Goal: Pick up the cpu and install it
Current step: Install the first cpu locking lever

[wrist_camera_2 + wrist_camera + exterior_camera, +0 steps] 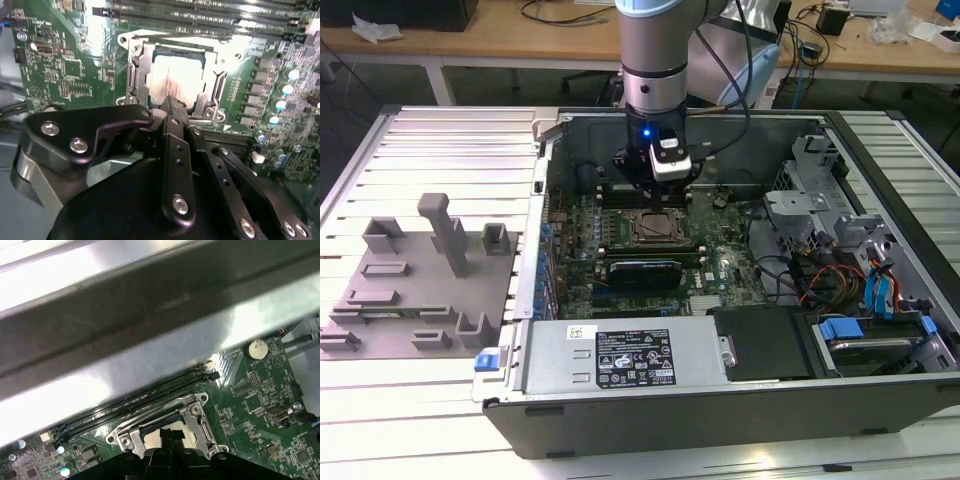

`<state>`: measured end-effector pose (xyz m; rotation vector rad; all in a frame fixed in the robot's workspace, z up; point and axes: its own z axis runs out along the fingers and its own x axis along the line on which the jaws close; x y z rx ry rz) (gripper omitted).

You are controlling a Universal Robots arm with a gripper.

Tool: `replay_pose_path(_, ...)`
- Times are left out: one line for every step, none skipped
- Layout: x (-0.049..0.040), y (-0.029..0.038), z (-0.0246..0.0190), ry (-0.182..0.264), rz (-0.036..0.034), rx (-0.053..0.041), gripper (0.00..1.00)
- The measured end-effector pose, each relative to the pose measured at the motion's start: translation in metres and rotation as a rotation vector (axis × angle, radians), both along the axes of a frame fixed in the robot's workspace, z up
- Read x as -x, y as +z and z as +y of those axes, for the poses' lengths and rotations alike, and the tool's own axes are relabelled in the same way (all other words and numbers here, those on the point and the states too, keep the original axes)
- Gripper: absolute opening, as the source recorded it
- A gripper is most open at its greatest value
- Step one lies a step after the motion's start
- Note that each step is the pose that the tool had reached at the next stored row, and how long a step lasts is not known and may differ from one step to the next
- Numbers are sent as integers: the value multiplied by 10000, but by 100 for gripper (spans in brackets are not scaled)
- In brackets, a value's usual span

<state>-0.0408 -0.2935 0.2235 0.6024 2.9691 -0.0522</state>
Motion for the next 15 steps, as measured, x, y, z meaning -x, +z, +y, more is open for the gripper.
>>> replay_pose_path(0, 0, -8, 1, 0, 0, 11)
replay_pose_path(0, 0, -18, 1, 0, 0, 11)
replay_pose_path(0, 0, -28, 2, 0, 0, 11)
replay_pose_path(0, 0, -36, 1, -1, -1, 11)
replay_pose_path(0, 0, -40, 1, -1, -1, 11)
replay_pose_path(0, -1, -43, 0, -2, -2, 11)
replay_pose_path(0, -1, -44, 0, -2, -2, 11)
replay_pose_path(0, -1, -46, 0, -2, -1, 11)
replay_pose_path(-1, 0, -46, 1, 1, 1, 11)
replay_pose_path(-1, 0, -46, 1, 2, 1, 11)
replay_pose_path(-1, 0, -46, 1, 3, -1, 11)
replay_pose_path(-1, 0, -46, 1, 4, 0, 11)
replay_pose_path(-1, 0, -46, 1, 5, 0, 11)
replay_pose_path(-1, 0, -46, 1, 6, 0, 11)
replay_pose_path(-1, 0, -46, 1, 7, 0, 11)
